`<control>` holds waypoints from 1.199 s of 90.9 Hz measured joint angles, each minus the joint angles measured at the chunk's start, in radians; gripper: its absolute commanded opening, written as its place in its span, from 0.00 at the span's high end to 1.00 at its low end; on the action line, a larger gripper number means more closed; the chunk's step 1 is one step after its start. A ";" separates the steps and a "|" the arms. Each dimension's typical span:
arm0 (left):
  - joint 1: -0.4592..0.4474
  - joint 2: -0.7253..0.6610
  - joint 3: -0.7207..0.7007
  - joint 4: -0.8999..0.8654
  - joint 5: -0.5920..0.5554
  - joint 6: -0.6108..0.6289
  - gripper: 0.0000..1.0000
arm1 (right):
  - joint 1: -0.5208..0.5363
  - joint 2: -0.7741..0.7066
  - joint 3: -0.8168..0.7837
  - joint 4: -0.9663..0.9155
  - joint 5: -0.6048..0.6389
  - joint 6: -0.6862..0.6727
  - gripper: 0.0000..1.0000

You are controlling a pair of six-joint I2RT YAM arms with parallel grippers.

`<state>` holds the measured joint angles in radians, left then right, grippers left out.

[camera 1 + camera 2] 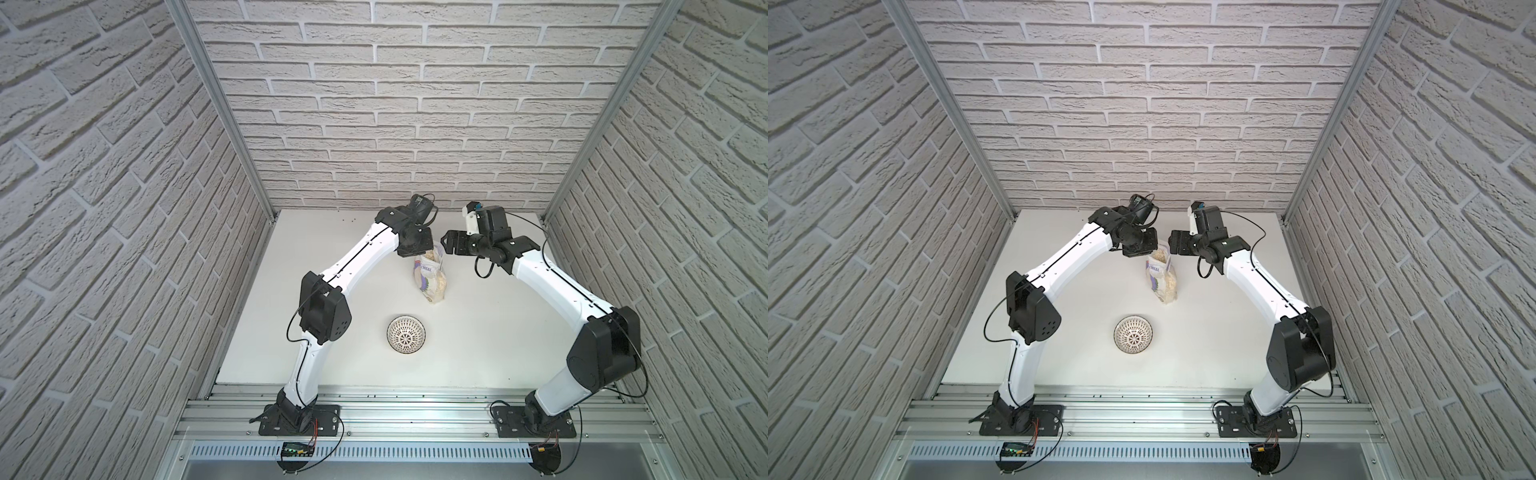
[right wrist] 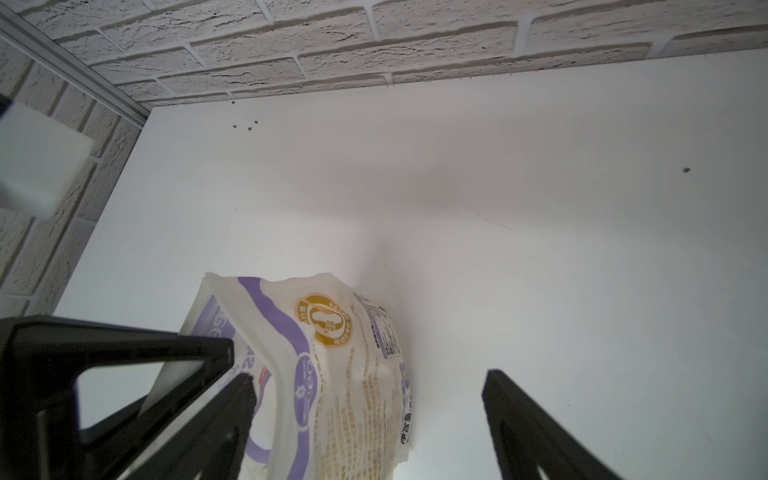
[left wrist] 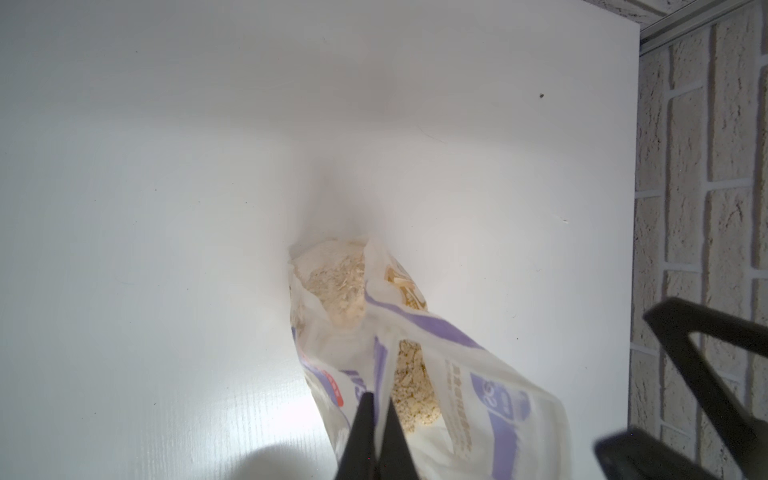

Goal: Pour the oats into the breakfast bowl
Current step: Open the oats bag at the center of the board, then pick up the oats bag from the center of the board.

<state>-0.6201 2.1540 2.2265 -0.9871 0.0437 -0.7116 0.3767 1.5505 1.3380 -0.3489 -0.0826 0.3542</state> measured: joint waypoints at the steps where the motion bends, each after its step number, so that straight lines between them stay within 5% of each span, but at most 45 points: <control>1: 0.000 0.000 0.000 0.000 0.000 0.000 1.00 | -0.001 -0.014 -0.013 0.004 -0.001 -0.002 0.06; 25: 0.001 0.000 0.001 0.001 0.000 0.000 1.00 | 0.031 -0.409 -0.438 0.182 -0.001 -0.021 0.00; 43: 0.001 0.000 0.001 0.003 0.002 -0.003 1.00 | 0.190 -0.572 -0.874 0.482 0.102 0.016 0.00; 57: 0.001 0.000 0.001 0.004 0.007 -0.006 1.00 | 0.279 -0.427 -0.962 0.610 0.151 0.002 0.00; 86: 0.001 -0.001 -0.013 0.030 0.009 -0.031 1.00 | 0.303 0.026 -0.962 1.112 0.182 -0.014 0.01; 109: 0.001 -0.001 -0.016 0.036 0.009 -0.036 1.00 | 0.304 0.230 -0.915 1.387 0.209 -0.055 0.01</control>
<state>-0.6193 2.1529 2.2101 -0.9512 0.0525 -0.7475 0.6807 1.7805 0.4229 1.0382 0.1261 0.2996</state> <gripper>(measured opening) 0.052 0.990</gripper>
